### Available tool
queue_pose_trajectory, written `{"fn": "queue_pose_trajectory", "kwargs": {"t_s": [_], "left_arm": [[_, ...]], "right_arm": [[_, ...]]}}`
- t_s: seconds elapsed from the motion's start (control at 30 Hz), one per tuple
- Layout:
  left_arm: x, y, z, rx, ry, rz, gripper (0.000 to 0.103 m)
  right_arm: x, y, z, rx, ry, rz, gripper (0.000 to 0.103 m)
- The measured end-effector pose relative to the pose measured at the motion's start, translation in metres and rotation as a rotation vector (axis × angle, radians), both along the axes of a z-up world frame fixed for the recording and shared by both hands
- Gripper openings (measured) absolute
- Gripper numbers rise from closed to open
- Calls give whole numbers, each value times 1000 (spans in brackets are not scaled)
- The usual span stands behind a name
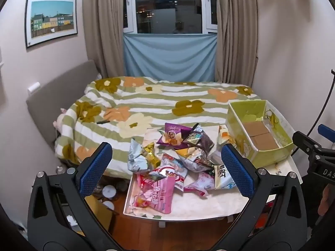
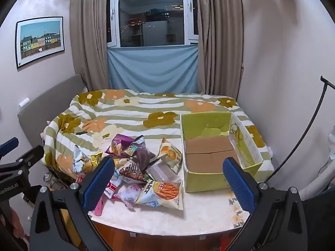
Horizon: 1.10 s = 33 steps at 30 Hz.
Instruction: Organize snacks
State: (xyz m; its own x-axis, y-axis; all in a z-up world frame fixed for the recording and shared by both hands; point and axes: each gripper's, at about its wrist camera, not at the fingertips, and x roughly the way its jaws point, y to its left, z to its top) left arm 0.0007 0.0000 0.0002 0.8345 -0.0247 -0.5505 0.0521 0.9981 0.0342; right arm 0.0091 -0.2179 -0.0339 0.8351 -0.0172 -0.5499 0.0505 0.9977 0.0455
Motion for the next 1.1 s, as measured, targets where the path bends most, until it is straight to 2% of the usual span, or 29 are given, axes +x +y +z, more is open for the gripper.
{"fn": "queue_pose_trajectory", "kwargs": {"t_s": [0.27,0.4,1.1], "left_arm": [[-12,-5,3,-5,-50,-8,103],[-13,-11,4,15,-53,-13,103],[-10,-16,4,1,-60,-28,103]], "right_arm": [[0,-3,-2,-11,5,-11,103],[-5,-4,-1,-5,10,-20,103],[-5,-12,5,2,3,-48,103]]}}
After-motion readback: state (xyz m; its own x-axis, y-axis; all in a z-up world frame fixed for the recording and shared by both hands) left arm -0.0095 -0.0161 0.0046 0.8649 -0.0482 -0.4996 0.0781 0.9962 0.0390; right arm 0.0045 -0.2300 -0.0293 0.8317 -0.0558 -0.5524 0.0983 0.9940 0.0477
